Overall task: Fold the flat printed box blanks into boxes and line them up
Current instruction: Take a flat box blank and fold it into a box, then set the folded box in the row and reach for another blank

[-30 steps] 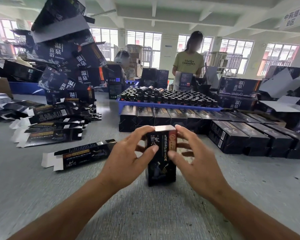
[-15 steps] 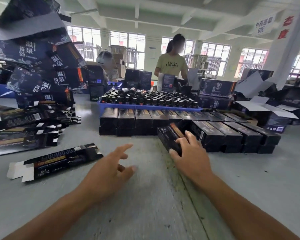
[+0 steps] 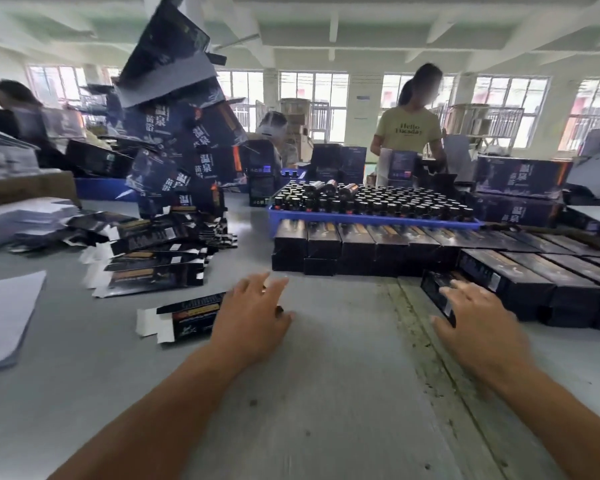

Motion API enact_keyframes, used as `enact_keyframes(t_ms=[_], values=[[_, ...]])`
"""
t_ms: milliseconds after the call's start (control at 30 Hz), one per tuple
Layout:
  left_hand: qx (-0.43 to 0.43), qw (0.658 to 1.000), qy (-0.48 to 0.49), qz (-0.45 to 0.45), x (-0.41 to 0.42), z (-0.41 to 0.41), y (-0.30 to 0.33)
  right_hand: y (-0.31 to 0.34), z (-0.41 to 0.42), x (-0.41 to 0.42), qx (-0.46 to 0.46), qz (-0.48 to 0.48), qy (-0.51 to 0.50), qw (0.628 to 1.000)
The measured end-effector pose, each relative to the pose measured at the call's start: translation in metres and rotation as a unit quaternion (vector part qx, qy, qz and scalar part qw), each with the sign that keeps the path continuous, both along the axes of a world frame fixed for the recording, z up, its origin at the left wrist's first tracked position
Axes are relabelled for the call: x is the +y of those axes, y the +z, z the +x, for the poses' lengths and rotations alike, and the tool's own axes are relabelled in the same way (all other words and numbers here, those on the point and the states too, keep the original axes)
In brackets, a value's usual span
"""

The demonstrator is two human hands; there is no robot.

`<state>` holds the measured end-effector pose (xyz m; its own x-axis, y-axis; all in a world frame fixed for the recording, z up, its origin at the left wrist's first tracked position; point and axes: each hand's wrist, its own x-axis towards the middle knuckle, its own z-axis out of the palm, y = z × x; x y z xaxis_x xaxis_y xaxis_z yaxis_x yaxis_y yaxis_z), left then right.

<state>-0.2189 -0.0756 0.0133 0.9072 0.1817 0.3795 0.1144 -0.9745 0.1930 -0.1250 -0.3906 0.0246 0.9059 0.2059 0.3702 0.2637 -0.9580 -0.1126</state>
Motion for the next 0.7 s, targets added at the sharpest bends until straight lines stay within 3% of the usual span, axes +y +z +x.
enact_keyframes(t_ms=[100, 200, 400, 700], values=[[0.088, 0.99, 0.106, -0.029, 0.038, 0.002, -0.006, -0.001, -0.014, 0.015, 0.008, 0.022, 0.069, 0.997], [0.153, 0.977, 0.135, -0.063, 0.056, 0.001, -0.01, -0.003, -0.027, 0.026, 0.035, 0.063, 0.13, 0.989], [0.193, 0.974, 0.11, -0.038, 0.054, 0.002, -0.001, -0.005, -0.039, 0.028, 0.104, 0.098, 0.175, 0.974], [0.211, 0.977, -0.015, 0.033, 0.017, -0.007, 0.012, -0.005, -0.04, 0.028, 0.119, 0.157, 0.199, 0.96]])
